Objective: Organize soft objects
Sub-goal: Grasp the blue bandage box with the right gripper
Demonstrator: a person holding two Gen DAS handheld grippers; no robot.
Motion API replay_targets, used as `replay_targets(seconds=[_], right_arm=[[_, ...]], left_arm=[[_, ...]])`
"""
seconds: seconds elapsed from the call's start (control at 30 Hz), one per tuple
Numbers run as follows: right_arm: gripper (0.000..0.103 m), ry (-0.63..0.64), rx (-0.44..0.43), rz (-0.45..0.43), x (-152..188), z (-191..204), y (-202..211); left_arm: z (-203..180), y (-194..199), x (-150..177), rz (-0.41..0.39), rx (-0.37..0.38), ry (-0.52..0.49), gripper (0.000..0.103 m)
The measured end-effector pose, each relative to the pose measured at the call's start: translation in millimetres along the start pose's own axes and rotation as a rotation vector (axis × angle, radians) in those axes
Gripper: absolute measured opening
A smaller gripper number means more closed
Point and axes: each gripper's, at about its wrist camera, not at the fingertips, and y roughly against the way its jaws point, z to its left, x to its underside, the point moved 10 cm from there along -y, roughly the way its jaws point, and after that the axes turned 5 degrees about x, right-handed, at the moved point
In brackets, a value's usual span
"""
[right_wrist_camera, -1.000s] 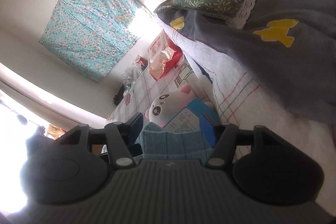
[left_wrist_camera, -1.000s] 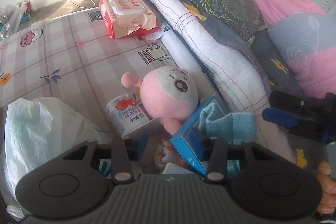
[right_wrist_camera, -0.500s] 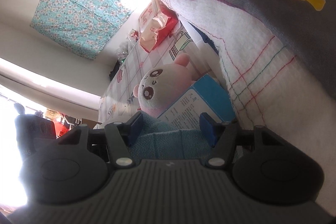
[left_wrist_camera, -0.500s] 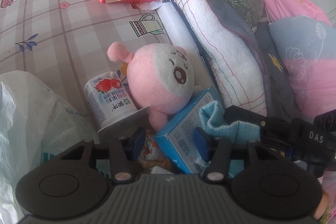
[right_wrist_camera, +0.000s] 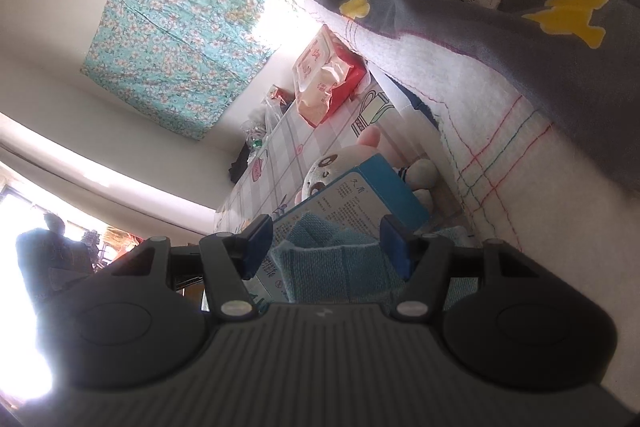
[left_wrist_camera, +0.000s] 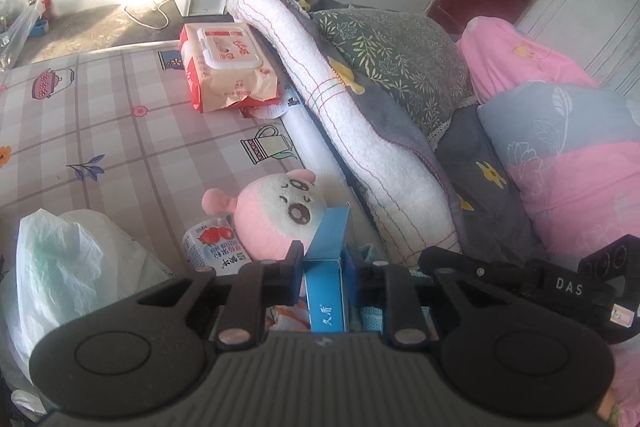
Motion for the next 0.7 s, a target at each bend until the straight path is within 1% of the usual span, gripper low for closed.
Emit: replay_targets(seconds=[0.17, 0.3, 0.37, 0.4, 0.47, 0.5, 0.6, 0.7], right_arm=[[0.06, -0.003, -0.037, -0.011, 6.3, 11.3, 19.7], [0.06, -0.054, -0.12, -0.006, 20.0, 18.2, 40.6], [0.06, -0.095, -0.154, 0.021, 32.1, 17.0, 42.0], [0.06, -0.107, -0.156, 0.041, 38.4, 15.3, 38.9], [0.06, -0.135, -0.134, 0.087, 54.7, 8.2, 27.9], [0.06, -0.156, -0.128, 0.107, 62.1, 4.0, 22.6], [0.06, -0.249, -0.161, 0.137, 74.7, -6.9, 13.8], [0.06, -0.35, -0.195, 0.147, 77.2, -18.8, 11.0]], left_arm=[[-10.0, 41.9, -3.1, -0.095, -0.017, -0.059, 0.021], [-14.0, 69.0, 2.0, -0.145, -0.005, -0.071, 0.021], [-16.6, 76.2, 7.6, -0.159, -0.003, -0.086, 0.021], [-20.1, 78.6, 11.5, -0.164, 0.005, -0.102, 0.021], [-27.8, 81.4, 19.2, -0.175, 0.012, -0.13, 0.021], [-33.6, 82.4, 25.7, -0.181, 0.011, -0.162, 0.021], [-46.3, 80.8, 42.4, -0.189, 0.013, -0.236, 0.021], [-53.3, 73.4, 63.0, -0.163, 0.021, -0.287, 0.021]])
